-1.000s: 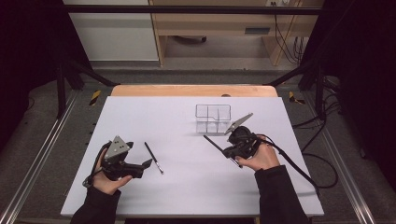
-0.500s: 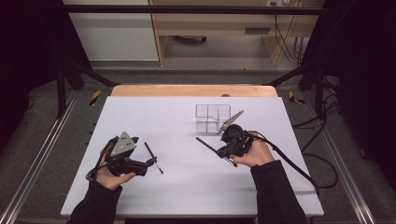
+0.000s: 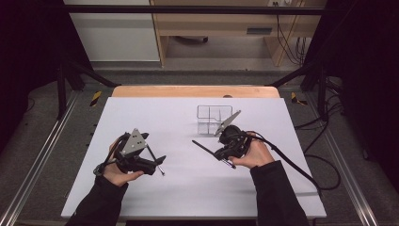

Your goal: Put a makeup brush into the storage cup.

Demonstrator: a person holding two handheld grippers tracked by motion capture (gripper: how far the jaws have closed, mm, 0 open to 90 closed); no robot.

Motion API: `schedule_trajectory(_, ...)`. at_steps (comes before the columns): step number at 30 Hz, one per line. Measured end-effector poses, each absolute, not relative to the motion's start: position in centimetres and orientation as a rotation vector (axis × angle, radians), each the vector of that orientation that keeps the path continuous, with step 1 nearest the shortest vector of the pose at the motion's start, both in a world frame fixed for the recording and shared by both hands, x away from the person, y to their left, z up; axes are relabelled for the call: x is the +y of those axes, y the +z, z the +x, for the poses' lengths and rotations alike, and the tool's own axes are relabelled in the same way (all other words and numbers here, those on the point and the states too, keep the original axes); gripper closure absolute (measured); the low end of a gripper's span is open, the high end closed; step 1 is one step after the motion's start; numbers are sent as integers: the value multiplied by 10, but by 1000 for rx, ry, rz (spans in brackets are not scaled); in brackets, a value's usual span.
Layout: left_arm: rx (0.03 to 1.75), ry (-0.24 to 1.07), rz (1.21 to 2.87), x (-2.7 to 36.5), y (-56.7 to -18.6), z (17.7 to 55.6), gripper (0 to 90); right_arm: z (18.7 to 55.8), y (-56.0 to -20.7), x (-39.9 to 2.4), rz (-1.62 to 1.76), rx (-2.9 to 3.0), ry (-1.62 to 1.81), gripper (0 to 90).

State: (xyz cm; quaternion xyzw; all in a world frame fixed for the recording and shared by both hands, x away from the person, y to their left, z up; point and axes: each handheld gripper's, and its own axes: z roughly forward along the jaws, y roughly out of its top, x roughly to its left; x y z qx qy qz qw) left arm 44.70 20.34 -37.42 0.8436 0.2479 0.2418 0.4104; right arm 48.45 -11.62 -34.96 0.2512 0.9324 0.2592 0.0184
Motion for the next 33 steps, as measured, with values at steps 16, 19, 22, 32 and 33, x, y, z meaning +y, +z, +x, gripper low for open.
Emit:
schedule_trajectory(16, 452, 620, 2215, 173, -374, 443, 62, 486, -351, -108, 745, 2950, 798, 843)
schedule_trajectory(19, 432, 624, 2227, 168, -375, 442, 64, 487, -352, -106, 742, 2960, 813, 843)
schedule_trajectory(22, 406, 643, 2236, 163, -377, 440, 65, 487, -353, -105, 738, 2968, 808, 843)
schedule_trajectory(32, 327, 672, 2286, 148, -382, 437, 75, 488, -361, -99, 732, 3009, 806, 843)
schedule_trajectory(33, 327, 672, 2286, 148, -382, 437, 77, 488, -361, -98, 724, 3012, 806, 843)
